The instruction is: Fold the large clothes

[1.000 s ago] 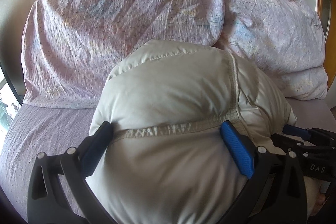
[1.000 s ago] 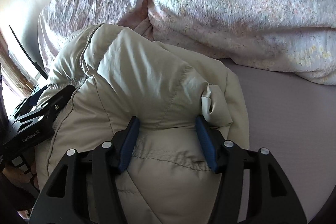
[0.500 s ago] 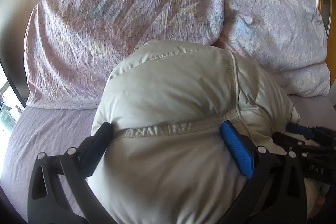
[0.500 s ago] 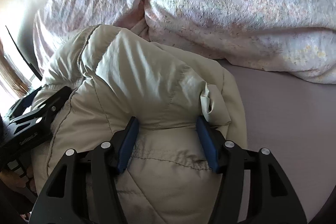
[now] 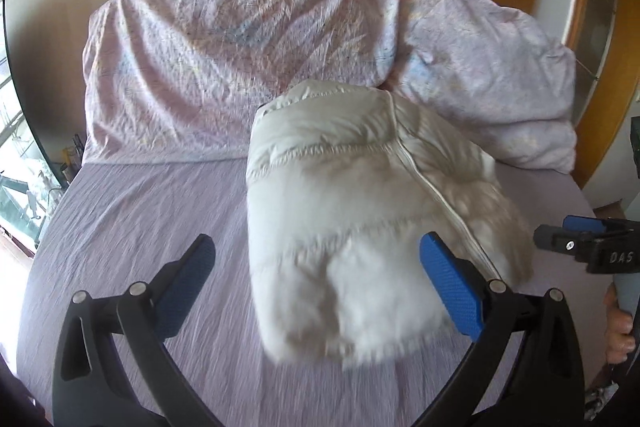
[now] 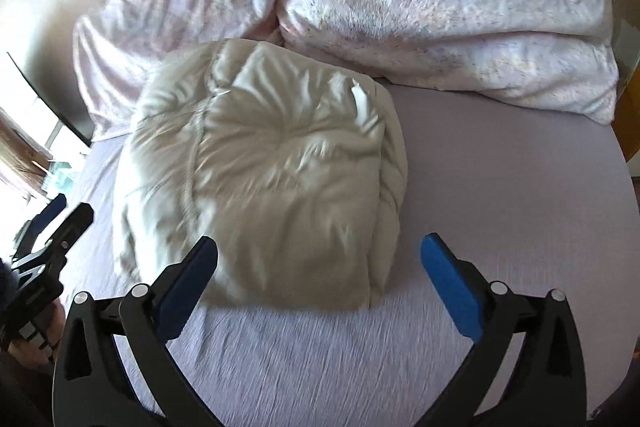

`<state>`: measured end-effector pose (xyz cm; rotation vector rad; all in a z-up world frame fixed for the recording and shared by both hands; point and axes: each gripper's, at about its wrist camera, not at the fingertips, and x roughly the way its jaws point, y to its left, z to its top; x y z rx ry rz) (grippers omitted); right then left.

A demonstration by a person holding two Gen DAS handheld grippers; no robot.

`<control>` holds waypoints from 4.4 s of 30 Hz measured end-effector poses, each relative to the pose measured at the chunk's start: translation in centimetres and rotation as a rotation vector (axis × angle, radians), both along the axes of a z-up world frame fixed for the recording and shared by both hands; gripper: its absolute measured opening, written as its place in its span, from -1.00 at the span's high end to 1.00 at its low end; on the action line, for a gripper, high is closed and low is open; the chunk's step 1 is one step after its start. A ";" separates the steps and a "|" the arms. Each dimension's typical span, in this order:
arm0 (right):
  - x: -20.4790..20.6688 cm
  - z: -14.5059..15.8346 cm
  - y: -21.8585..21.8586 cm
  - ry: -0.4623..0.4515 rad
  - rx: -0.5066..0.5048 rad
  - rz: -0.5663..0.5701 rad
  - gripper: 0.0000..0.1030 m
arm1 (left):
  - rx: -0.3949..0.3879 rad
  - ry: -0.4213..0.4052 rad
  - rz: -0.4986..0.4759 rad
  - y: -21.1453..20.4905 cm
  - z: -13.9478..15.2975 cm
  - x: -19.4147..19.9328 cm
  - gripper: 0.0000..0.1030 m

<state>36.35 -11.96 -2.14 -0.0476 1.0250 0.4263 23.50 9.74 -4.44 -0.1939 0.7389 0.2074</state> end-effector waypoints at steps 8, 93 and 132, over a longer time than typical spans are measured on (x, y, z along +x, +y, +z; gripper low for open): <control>-5.4 0.3 -2.1 0.031 0.014 -0.036 -0.97 | -0.080 0.014 0.020 -1.3 1.2 -5.1 -0.97; -15.7 1.0 -2.5 -0.044 0.197 0.025 -0.97 | -0.197 0.022 -0.051 -5.3 0.0 -13.0 -0.97; -15.3 0.5 -2.1 -0.036 0.197 0.034 -0.97 | -0.202 0.031 -0.041 -4.7 -0.3 -12.8 -0.97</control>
